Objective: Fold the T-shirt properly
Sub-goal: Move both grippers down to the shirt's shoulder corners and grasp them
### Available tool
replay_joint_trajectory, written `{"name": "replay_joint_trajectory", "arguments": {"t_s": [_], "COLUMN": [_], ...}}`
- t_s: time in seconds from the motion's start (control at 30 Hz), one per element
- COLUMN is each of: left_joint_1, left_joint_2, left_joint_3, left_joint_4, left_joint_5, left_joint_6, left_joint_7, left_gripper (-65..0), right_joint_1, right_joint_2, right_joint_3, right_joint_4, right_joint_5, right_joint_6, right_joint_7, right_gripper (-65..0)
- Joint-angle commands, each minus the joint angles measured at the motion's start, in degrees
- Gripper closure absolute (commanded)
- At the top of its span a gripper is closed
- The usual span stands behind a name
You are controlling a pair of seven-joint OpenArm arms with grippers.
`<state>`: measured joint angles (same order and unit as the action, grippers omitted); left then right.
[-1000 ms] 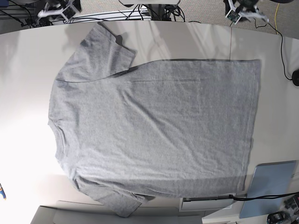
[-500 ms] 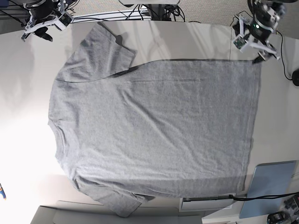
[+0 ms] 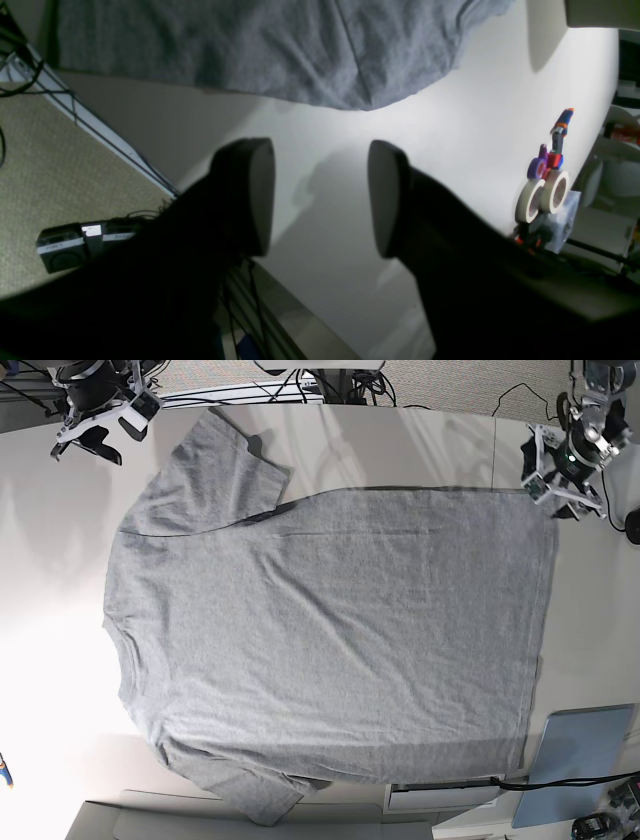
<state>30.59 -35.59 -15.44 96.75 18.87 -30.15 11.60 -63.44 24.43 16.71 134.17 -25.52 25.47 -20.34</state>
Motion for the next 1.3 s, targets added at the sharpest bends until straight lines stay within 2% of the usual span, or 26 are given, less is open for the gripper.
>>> {"name": "replay_joint_trajectory", "arguments": {"t_s": [0.0, 0.13, 0.23, 0.37, 0.5, 0.67, 0.77, 0.93, 1.03, 1.13, 1.27], "left_joint_1": [-0.5, -1.8, -2.2, -3.3, -5.7, -7.0, -6.8, -6.8, -6.8, -6.8, -6.8], "left_joint_2": [-1.2, -1.7, -1.7, -1.7, -1.7, -1.7, -1.7, -1.7, -1.7, -1.7, -0.7], "left_joint_3": [-0.4, -0.4, 0.3, 3.3, 6.6, 7.2, 7.2, 7.2, 7.2, 7.2, 7.2], "left_joint_4": [-0.3, -2.0, -2.1, -2.6, -5.7, -8.7, -8.8, -8.8, -8.8, -8.8, -8.7], "left_joint_5": [0.5, 0.5, 0.9, 2.6, 5.2, 5.7, 7.0, 8.2, 8.2, 8.2, 8.2], "left_joint_6": [0.2, 0.0, 0.1, 0.9, 6.2, 5.4, 2.3, -2.2, -3.0, -3.0, -2.6], "left_joint_7": [-0.3, -3.2, -3.3, -3.1, -2.9, -2.5, -2.7, -2.7, -2.6, -2.6, -2.6], "left_gripper": [-43.8, -43.7, -42.3, -40.3, -40.3, -39.6, -29.4, -0.4, 0.0, 0.0, 0.0], "right_joint_1": [-0.3, 0.7, 1.7, 2.5, 2.5, 2.5, 2.5, 2.5, 2.7, 4.5, 8.0], "right_joint_2": [0.3, 0.3, 0.3, 0.3, 0.3, 0.3, 0.3, 0.7, 2.4, 3.4, 3.6], "right_joint_3": [0.4, 0.4, 0.4, 0.4, 0.4, 0.4, 0.4, 0.4, 0.4, 0.4, 0.4], "right_joint_4": [0.8, 0.8, 0.8, 0.8, 0.8, 0.8, 0.8, 0.8, 0.8, 0.8, 0.8], "right_joint_5": [-0.1, -0.1, -0.1, 0.0, -0.1, -0.1, -1.0, -6.9, -9.5, -11.3, -10.7], "right_joint_6": [-0.4, 2.1, 3.2, 3.3, 3.3, 3.3, 3.4, 6.9, 9.5, 11.6, 14.5], "right_joint_7": [0.7, 0.9, 1.1, 1.3, 1.2, 0.7, 0.9, 4.4, 7.2, 7.3, 8.7], "right_gripper": [-30.1, -30.1, -30.1, -30.0, -30.1, -30.0, -30.0, -30.0, -30.0, -30.0, -30.0]}}
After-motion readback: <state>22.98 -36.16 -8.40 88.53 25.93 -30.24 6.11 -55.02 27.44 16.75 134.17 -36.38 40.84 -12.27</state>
